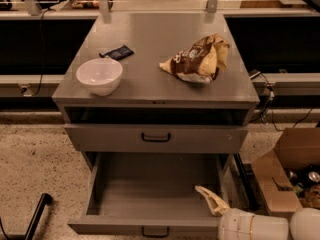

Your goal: Close middle drawer

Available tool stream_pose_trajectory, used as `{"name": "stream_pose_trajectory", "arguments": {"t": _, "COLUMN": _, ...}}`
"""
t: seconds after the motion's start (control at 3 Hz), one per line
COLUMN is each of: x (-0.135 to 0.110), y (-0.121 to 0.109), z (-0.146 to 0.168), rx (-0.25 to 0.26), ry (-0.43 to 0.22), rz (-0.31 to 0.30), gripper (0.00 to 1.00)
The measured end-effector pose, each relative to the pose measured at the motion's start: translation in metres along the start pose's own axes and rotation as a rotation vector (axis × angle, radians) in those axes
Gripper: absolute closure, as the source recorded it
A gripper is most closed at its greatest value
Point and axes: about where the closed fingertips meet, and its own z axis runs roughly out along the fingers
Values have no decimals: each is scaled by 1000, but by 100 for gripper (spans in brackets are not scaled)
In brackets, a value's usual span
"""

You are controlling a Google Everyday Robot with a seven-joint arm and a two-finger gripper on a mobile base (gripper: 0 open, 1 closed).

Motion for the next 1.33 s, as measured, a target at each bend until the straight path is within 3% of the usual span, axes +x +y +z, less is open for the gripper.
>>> {"name": "stream_pose_trajectory", "arguments": {"t": 0.67, "x": 65, "y": 44, "z": 52, "rx": -54, "ry": -17, "rz": 148, "gripper": 41}}
{"name": "stream_pose_trajectory", "arguments": {"t": 1.33, "x": 66, "y": 47, "z": 55, "rx": -59, "ry": -22, "rz": 154, "gripper": 88}}
